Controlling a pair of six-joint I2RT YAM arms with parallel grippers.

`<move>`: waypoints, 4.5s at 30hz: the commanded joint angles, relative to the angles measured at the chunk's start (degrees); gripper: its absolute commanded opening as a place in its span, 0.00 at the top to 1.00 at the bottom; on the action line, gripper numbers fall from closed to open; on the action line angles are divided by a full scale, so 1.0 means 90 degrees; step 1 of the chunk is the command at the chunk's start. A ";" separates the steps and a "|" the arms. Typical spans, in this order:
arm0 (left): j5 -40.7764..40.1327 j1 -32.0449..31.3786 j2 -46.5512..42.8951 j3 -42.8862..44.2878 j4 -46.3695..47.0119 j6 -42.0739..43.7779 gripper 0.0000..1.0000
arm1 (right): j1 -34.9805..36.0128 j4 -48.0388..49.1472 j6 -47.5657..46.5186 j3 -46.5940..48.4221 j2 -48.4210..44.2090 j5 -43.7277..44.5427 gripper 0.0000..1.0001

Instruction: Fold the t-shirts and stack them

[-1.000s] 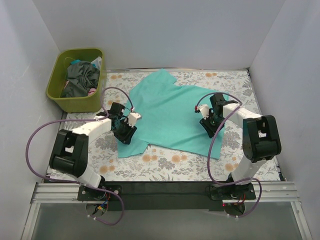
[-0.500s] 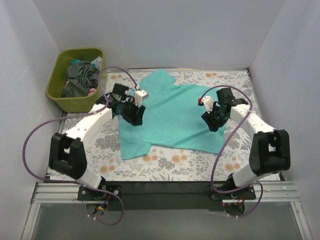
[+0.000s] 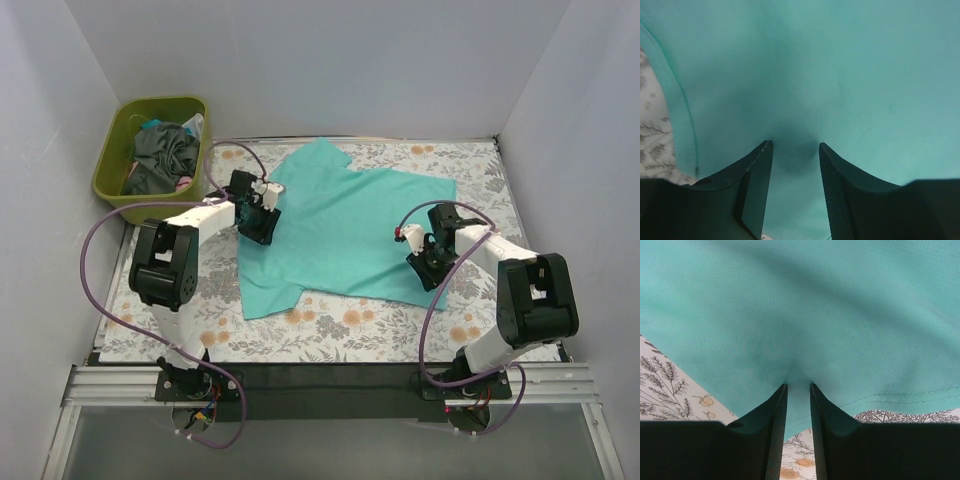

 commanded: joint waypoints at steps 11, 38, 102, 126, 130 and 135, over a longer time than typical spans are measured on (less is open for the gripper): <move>0.0009 -0.0022 -0.2697 -0.2997 -0.0835 -0.0123 0.68 | -0.0378 -0.0319 -0.1122 -0.0523 -0.0180 0.0719 0.73; 0.0635 0.0710 0.2553 0.5065 0.0903 -0.1618 0.40 | -0.1687 0.0325 0.1299 0.6214 0.3314 -0.1068 0.48; 0.0537 0.0534 0.4977 0.6035 0.2455 -0.1823 0.67 | -0.1755 0.1907 0.2179 0.7992 0.5786 -0.0463 0.58; 0.0780 0.0603 0.4714 0.6397 0.2631 -0.1833 1.00 | -0.1765 0.2063 0.2022 0.7944 0.5406 -0.0765 0.99; 0.1025 0.0661 0.4178 0.6056 0.2836 -0.1843 1.00 | -0.1765 0.2093 0.1983 0.7914 0.5153 -0.0814 0.99; 0.1269 0.0768 0.3503 0.5069 0.3450 -0.1862 1.00 | -0.1814 0.2093 0.1944 0.7749 0.4889 -0.0902 0.99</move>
